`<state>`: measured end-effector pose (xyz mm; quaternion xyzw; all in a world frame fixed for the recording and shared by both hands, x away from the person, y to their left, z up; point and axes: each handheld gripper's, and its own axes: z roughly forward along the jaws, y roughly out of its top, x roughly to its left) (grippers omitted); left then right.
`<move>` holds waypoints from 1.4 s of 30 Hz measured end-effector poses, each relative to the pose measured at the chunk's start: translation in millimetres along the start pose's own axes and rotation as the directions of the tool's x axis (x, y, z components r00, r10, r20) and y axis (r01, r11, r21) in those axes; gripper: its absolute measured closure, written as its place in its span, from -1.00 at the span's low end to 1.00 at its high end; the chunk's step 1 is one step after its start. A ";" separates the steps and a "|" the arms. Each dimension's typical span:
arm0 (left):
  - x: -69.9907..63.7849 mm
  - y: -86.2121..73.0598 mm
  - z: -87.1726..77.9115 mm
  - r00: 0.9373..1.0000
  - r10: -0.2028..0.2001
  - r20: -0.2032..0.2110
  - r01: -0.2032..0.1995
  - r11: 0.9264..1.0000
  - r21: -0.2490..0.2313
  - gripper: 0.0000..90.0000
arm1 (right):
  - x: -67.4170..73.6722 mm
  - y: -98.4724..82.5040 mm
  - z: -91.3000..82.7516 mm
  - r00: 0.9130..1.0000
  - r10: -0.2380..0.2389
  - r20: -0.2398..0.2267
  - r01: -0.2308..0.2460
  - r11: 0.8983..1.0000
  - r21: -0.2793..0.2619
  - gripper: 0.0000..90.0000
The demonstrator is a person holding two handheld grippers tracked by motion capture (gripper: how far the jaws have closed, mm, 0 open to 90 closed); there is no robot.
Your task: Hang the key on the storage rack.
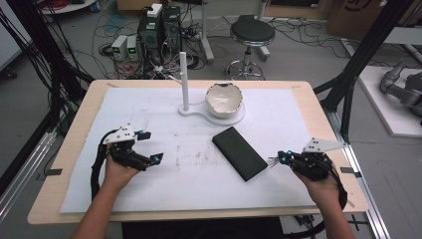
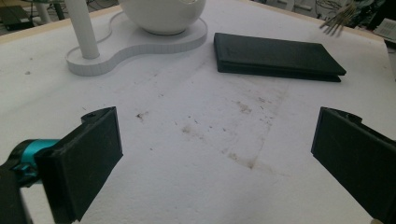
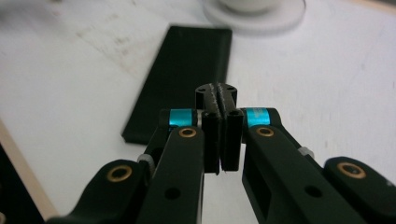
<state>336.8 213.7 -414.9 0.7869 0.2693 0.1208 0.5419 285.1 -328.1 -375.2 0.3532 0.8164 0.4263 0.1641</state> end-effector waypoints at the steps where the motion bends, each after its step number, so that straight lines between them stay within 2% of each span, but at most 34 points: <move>1: -0.3 0.1 -0.3 1.000 -0.002 0.001 0.002 1.000 -0.002 -0.96 | 1.3 7.4 -1.7 1.000 -0.009 -0.006 0.009 1.000 -0.006 1.00; 2: -0.1 0.2 -1.0 1.000 0.000 0.002 0.000 1.000 -0.001 -0.96 | 3.9 23.2 -4.5 0.999 -0.031 -0.023 0.030 0.999 -0.018 1.00; 6: 0.1 -0.7 -1.7 1.000 -0.004 -0.001 0.004 1.000 0.001 -0.96 | 9.2 55.4 -7.2 0.996 -0.074 -0.050 0.072 0.997 -0.035 1.00; 8: 0.3 -1.1 -2.1 1.000 -0.004 -0.001 0.004 1.000 0.003 -0.96 | 10.0 61.2 -6.8 0.995 -0.084 -0.054 0.082 0.996 -0.038 1.00; 9: -0.2 -1.1 -3.0 1.000 -0.005 -0.004 0.005 1.000 0.003 -0.96 | 12.6 78.4 -3.7 0.992 -0.102 -0.075 0.099 0.994 -0.042 1.00; 11: -0.3 -0.9 -3.9 1.000 -0.003 -0.009 0.003 1.000 0.003 -0.96 | 13.2 92.4 1.8 0.988 -0.121 -0.091 0.116 0.992 -0.053 1.00; 17: 0.2 -1.8 -7.4 1.000 -0.006 -0.021 0.006 1.000 0.003 -0.96 | 14.5 130.7 28.5 0.979 -0.172 -0.107 0.169 0.985 -0.034 1.00; 20: 0.2 -1.9 -7.0 1.000 -0.004 -0.024 0.004 1.000 0.005 -0.96 | 14.7 149.0 42.1 0.976 -0.177 -0.123 0.175 0.984 -0.034 1.00; 21: -0.2 -2.0 -6.8 1.000 -0.005 -0.024 0.005 1.000 0.006 -0.96 | 14.7 149.0 42.1 0.976 -0.177 -0.123 0.175 0.984 -0.034 1.00; 23: -1.0 -2.1 -6.3 1.000 0.002 -0.024 -0.001 1.000 0.015 -0.96 | 14.8 167.9 55.5 0.971 -0.192 -0.139 0.188 0.981 -0.044 1.00; 24: -1.0 -2.1 -6.3 1.000 0.002 -0.024 -0.001 1.000 0.015 -0.96 | 14.8 167.9 55.5 0.971 -0.192 -0.139 0.188 0.981 -0.044 1.00; 26: -1.5 -2.3 -6.3 1.000 0.005 -0.025 -0.004 1.000 0.019 -0.96 | 17.7 187.9 67.7 0.966 -0.213 -0.145 0.208 0.977 -0.048 1.00; 28: -2.1 -2.8 -6.8 1.000 0.003 -0.029 -0.003 1.000 0.020 -0.96 | 21.1 201.2 75.7 0.960 -0.238 -0.145 0.232 0.971 -0.054 1.00; 29: -2.1 -2.8 -6.8 1.000 0.003 -0.029 -0.003 1.000 0.020 -0.96 | 21.1 201.2 75.7 0.960 -0.238 -0.145 0.232 0.971 -0.054 1.00; 30: -2.1 -3.1 -8.0 1.000 0.003 -0.031 -0.003 1.000 0.018 -0.96 | 24.7 213.2 83.5 0.958 -0.244 -0.152 0.239 0.970 -0.051 1.00; 33: -2.1 -3.3 -9.6 0.999 0.001 -0.033 0.000 1.000 0.015 -0.96 | 30.1 229.5 96.4 0.949 -0.271 -0.163 0.266 0.963 -0.052 1.00; 36: -1.8 -4.1 -12.4 0.999 -0.001 -0.040 0.002 1.000 0.013 -0.96 | 35.7 244.3 108.5 0.941 -0.282 -0.186 0.276 0.959 -0.056 1.00; 37: -1.8 -4.1 -12.4 0.999 -0.001 -0.040 0.002 1.000 0.013 -0.96 | 35.7 244.3 108.5 0.941 -0.282 -0.186 0.276 0.959 -0.056 1.00; 39: -1.4 -5.0 -14.0 0.999 -0.005 -0.045 0.006 1.000 0.015 -0.96 | 40.6 257.9 120.5 0.935 -0.284 -0.211 0.277 0.959 -0.061 1.00; 41: -1.1 -5.3 -14.2 0.999 -0.003 -0.049 0.004 1.000 0.017 -0.96 | 41.7 262.2 124.8 0.934 -0.284 -0.217 0.276 0.959 -0.065 1.00; 42: -1.0 -5.6 -14.5 0.999 -0.006 -0.053 0.007 1.000 0.017 -0.96 | 44.7 270.4 133.2 0.932 -0.284 -0.225 0.278 0.959 -0.058 1.00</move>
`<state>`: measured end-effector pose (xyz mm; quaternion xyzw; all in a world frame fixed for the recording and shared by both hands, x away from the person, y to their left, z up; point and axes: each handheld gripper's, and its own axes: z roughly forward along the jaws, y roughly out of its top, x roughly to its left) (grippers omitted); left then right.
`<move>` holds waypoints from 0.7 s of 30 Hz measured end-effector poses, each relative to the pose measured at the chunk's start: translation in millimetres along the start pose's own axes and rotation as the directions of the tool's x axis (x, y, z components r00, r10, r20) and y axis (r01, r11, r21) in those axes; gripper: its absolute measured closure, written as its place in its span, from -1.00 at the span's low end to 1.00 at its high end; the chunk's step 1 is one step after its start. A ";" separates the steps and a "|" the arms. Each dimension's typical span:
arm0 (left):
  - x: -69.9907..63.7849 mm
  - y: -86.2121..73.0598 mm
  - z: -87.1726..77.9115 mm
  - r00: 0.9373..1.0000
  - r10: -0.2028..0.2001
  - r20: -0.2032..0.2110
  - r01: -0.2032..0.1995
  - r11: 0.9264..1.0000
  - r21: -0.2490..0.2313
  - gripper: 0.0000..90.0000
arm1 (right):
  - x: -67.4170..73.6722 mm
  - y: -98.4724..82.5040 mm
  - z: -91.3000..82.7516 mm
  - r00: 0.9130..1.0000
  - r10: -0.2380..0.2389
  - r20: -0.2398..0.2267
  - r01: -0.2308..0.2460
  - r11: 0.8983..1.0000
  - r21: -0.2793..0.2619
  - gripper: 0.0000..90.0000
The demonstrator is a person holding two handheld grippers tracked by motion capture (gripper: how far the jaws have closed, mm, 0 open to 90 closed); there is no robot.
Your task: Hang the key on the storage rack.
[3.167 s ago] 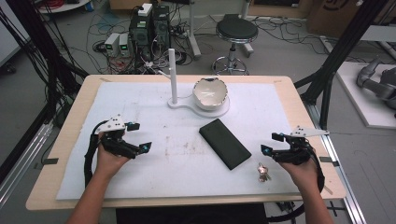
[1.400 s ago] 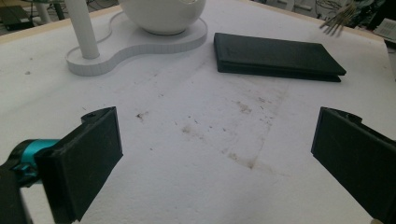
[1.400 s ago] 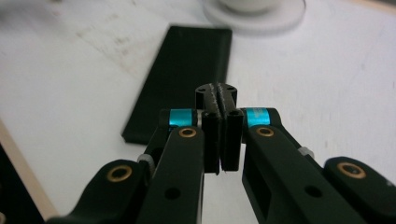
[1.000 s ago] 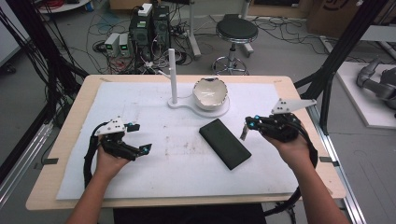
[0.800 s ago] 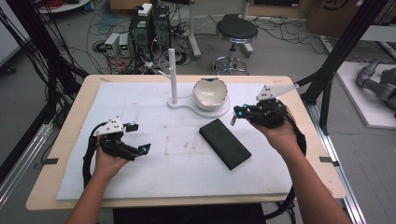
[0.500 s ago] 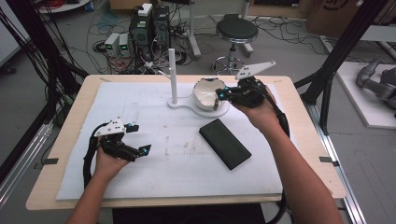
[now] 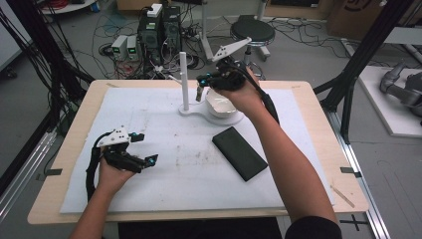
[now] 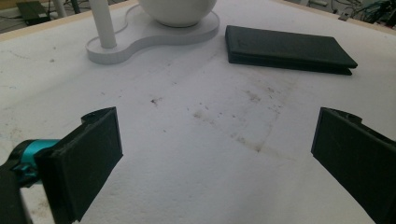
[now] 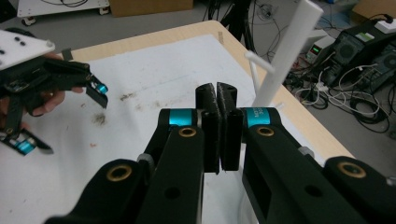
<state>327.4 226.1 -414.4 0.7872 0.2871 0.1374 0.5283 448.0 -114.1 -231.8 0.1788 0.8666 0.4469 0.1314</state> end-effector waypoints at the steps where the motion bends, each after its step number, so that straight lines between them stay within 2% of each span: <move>1: 0.1 -0.2 -0.2 1.000 0.000 0.000 0.000 1.000 0.000 -0.96 | 0.0 0.0 0.0 1.000 0.000 0.000 0.000 1.000 0.000 1.00; 2: 0.2 -0.3 -0.4 1.000 0.001 0.000 -0.001 1.000 -0.001 -0.96 | -3.0 7.2 9.2 1.000 -0.003 -0.015 0.003 1.000 -0.007 1.00; 4: -0.4 -0.7 -1.2 1.000 -0.003 0.001 0.003 1.000 0.000 -0.96 | -4.3 10.2 14.0 1.000 -0.001 -0.018 0.001 1.000 -0.002 1.00; 5: -0.8 -1.0 -1.6 1.000 -0.003 -0.001 0.003 1.000 -0.001 -0.96 | -7.1 15.1 23.9 1.000 0.003 -0.024 -0.003 1.000 0.006 1.00; 7: -1.0 -1.3 -1.9 1.000 -0.003 0.000 0.003 1.000 0.001 -0.96 | -8.6 16.9 28.5 1.000 0.007 -0.030 -0.006 1.000 0.008 1.00; 10: -0.6 -2.3 -2.5 1.000 -0.001 -0.004 0.001 1.000 0.008 -0.96 | -15.7 21.4 44.6 0.999 0.021 -0.037 -0.020 1.000 0.017 1.00; 13: -0.6 -2.8 -2.5 1.000 -0.002 -0.004 0.002 1.000 0.005 -0.96 | -19.6 22.9 53.5 0.999 0.027 -0.024 -0.027 0.999 0.018 1.00; 21: 0.2 -3.1 -1.6 1.000 -0.002 0.000 0.002 1.000 0.008 -0.96 | -28.6 27.3 72.1 0.998 0.055 -0.038 -0.055 0.998 0.013 1.00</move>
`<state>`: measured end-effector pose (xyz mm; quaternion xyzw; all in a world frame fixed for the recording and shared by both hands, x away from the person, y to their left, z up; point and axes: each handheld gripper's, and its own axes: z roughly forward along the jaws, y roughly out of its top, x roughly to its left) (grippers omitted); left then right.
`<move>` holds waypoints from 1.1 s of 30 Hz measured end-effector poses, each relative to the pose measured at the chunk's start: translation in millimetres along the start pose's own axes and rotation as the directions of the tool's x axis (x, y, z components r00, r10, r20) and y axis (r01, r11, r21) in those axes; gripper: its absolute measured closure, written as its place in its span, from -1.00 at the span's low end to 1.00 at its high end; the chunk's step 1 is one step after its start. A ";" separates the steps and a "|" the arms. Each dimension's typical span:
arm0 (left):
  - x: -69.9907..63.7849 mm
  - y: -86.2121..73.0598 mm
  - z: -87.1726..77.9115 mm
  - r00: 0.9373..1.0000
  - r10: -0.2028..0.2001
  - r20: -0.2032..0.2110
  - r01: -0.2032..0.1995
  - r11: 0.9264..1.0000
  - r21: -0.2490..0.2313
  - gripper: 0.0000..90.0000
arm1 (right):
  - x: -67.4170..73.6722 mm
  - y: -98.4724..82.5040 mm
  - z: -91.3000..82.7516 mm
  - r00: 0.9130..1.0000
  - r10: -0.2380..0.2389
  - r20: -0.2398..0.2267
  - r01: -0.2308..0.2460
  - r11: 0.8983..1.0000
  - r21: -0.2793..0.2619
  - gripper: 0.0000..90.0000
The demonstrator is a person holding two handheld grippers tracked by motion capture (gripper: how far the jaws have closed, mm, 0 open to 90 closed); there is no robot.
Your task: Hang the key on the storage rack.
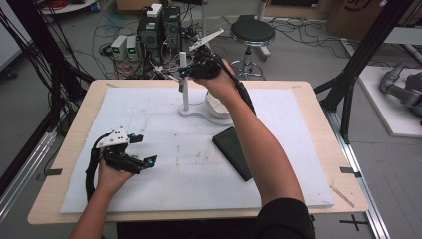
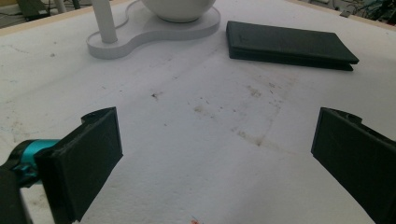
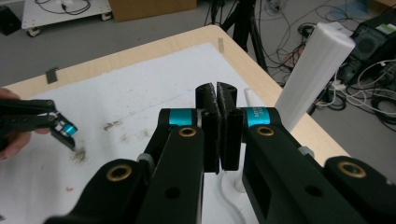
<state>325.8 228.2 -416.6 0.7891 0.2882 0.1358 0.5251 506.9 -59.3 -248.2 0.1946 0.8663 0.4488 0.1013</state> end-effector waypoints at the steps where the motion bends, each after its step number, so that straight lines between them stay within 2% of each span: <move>1: 0.0 0.0 0.0 1.000 0.000 0.000 0.000 1.000 0.000 -0.96 | 0.0 0.0 0.0 1.000 0.000 0.000 0.000 1.000 0.000 1.00; 8: 0.5 -0.3 -1.4 1.000 -0.002 -0.001 0.002 1.000 -0.003 -0.96 | -5.9 4.1 4.2 0.999 0.008 0.031 -0.008 1.000 0.007 1.00; 16: 0.2 -0.2 -1.4 1.000 0.001 0.003 -0.001 1.000 -0.004 -0.96 | -16.4 -1.0 5.7 0.997 0.066 0.039 -0.066 0.998 -0.010 0.98; 18: 0.2 -0.2 -1.3 1.000 0.000 0.003 0.000 1.000 -0.004 -0.96 | -18.6 -1.9 4.0 0.996 0.083 0.036 -0.082 0.996 -0.031 0.80; 19: 0.2 -0.2 -1.1 1.000 -0.001 0.003 0.001 1.000 -0.003 -0.96 | -18.6 -1.9 4.0 0.996 0.083 0.036 -0.082 0.996 -0.031 0.80; 20: 0.1 -0.2 -1.1 1.000 0.001 0.003 -0.001 1.000 -0.002 -0.96 | -19.8 -2.3 1.6 0.993 0.109 0.046 -0.108 0.994 -0.031 0.51; 21: 0.1 -0.2 -1.1 1.000 0.001 0.003 -0.001 1.000 -0.002 -0.96 | -19.8 -2.3 1.6 0.993 0.109 0.046 -0.108 0.994 -0.031 0.51; 22: 0.0 -0.1 -0.9 1.000 0.004 0.005 -0.004 1.000 -0.001 -0.96 | -20.6 -3.7 -2.3 0.992 0.115 0.050 -0.114 0.993 -0.033 0.29; 23: 0.0 -0.1 -0.9 1.000 0.004 0.005 -0.004 1.000 -0.001 -0.96 | -20.6 -3.7 -2.3 0.992 0.115 0.050 -0.114 0.993 -0.033 0.29; 24: -0.2 -0.1 -0.8 1.000 0.003 0.005 -0.003 1.000 0.000 -0.96 | -20.5 -6.3 -6.8 0.992 0.118 0.053 -0.117 0.993 -0.034 0.09; 26: -0.3 -0.2 -0.4 1.000 0.004 0.006 -0.004 1.000 0.000 -0.96 | -19.7 -8.3 -9.0 0.992 0.115 0.048 -0.113 0.993 -0.032 0.02; 27: -0.7 -0.1 -0.2 1.000 0.003 0.005 -0.003 1.000 0.000 -0.96 | -17.1 -13.0 -14.6 0.991 0.109 0.077 -0.107 0.994 -0.025 -0.14; 29: -0.9 -0.1 -0.1 1.000 0.004 0.005 -0.004 1.000 0.001 -0.96 | -15.6 -16.3 -18.0 0.990 0.107 0.092 -0.106 0.994 -0.021 -0.10; 30: -1.0 0.0 0.2 1.000 0.009 0.007 -0.009 1.000 0.003 -0.96 | -12.4 -24.4 -24.4 0.995 0.086 0.050 -0.085 0.996 -0.020 -0.01; 33: -1.5 0.1 0.7 1.000 0.007 0.006 -0.007 1.000 0.004 -0.96 | -8.7 -33.6 -31.3 0.996 0.068 0.060 -0.067 0.998 -0.022 -0.02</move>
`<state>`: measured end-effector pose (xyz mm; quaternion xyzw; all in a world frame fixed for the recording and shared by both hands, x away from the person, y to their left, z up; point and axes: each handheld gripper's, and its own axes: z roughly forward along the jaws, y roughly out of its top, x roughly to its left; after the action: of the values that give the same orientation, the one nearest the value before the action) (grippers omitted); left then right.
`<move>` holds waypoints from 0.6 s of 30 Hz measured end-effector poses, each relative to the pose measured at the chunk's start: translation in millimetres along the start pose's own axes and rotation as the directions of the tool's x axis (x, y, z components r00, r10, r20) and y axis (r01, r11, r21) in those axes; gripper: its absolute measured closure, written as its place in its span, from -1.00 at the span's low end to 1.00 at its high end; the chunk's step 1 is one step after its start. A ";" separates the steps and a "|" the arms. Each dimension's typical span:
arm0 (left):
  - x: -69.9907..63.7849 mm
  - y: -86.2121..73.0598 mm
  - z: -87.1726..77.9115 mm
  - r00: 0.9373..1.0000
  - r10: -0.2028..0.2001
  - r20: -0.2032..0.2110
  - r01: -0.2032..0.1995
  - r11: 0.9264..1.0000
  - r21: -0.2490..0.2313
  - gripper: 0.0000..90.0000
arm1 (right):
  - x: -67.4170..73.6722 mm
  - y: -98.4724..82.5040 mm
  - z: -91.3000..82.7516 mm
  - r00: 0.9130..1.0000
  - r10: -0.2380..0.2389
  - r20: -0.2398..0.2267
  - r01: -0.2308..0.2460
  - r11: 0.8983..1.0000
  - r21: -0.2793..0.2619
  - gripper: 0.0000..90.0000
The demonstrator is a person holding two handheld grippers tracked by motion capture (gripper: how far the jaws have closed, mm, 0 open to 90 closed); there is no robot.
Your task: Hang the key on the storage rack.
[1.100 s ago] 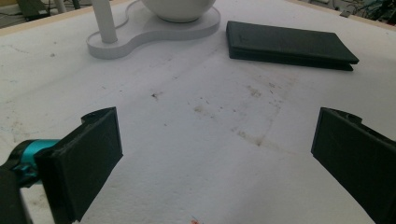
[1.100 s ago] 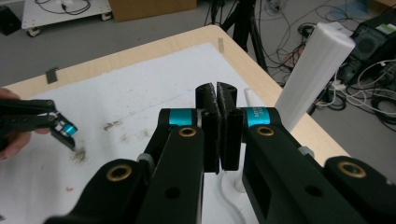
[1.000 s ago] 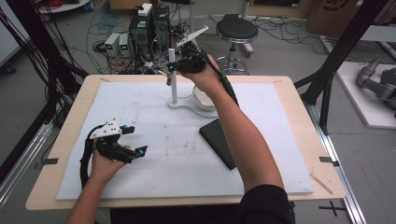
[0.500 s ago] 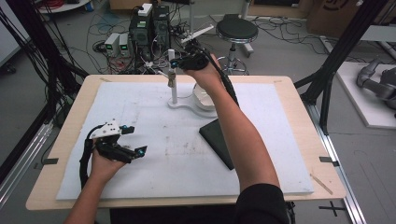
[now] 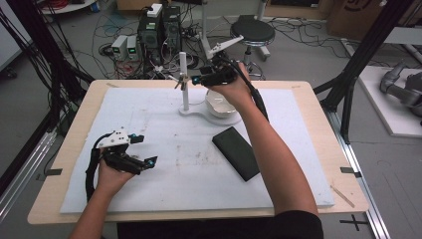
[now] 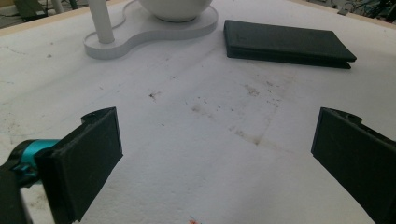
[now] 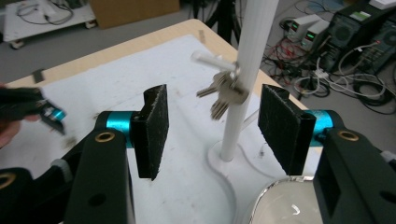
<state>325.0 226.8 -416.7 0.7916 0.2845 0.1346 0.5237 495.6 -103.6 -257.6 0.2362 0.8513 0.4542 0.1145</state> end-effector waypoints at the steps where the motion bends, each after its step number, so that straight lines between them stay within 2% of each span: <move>1: 0.0 0.1 0.2 1.000 0.004 0.002 -0.004 1.000 0.002 -0.96 | 0.6 -9.5 -7.9 1.000 0.000 -0.016 0.000 1.000 -0.012 -0.04; 2: -0.5 0.0 0.6 1.000 0.002 0.000 -0.002 1.000 0.002 -0.96 | 0.6 -9.5 -7.9 1.000 0.000 -0.016 0.000 1.000 -0.012 -0.04; 3: -0.8 0.0 0.7 1.000 0.003 -0.002 -0.003 1.000 0.006 -0.96 | 1.8 -19.6 -16.0 1.000 0.012 -0.007 -0.012 1.000 -0.023 -0.15; 9: -1.0 -1.0 0.2 1.000 0.000 -0.005 0.000 1.000 0.008 -0.96 | 6.4 -46.6 -34.8 0.999 0.044 -0.012 -0.044 0.999 -0.020 -0.32; 10: -0.7 -1.1 0.4 1.000 0.002 -0.004 -0.002 1.000 0.012 -0.96 | 8.4 -56.9 -43.6 0.998 0.067 -0.019 -0.067 0.997 -0.024 -0.38; 13: -1.5 -1.2 1.8 1.000 0.000 -0.009 0.000 1.000 0.015 -0.96 | 12.8 -75.1 -57.7 0.996 0.090 -0.013 -0.091 0.994 -0.060 -0.39; 14: -1.9 -1.0 1.9 1.000 0.002 -0.016 -0.002 1.000 0.019 -0.96 | 12.8 -75.1 -57.7 0.996 0.090 -0.013 -0.091 0.994 -0.060 -0.39; 15: -2.0 -0.9 1.8 1.000 0.004 -0.016 -0.003 1.000 0.019 -0.96 | 16.7 -88.6 -67.1 0.995 0.098 0.002 -0.098 0.991 -0.094 -0.38; 17: -2.3 -0.5 1.8 1.000 0.006 -0.013 -0.006 1.000 0.018 -0.96 | 18.1 -94.5 -71.1 0.993 0.114 0.000 -0.114 0.990 -0.085 -0.38; 18: -2.5 -0.5 1.9 1.000 0.005 -0.011 -0.005 1.000 0.017 -0.96 | 21.3 -108.3 -78.4 0.992 0.128 0.005 -0.127 0.988 -0.092 -0.37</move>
<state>323.8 224.0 -417.7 0.7959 0.2866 0.1380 0.5152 412.8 -200.7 -302.8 0.2872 0.8123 0.4976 0.1007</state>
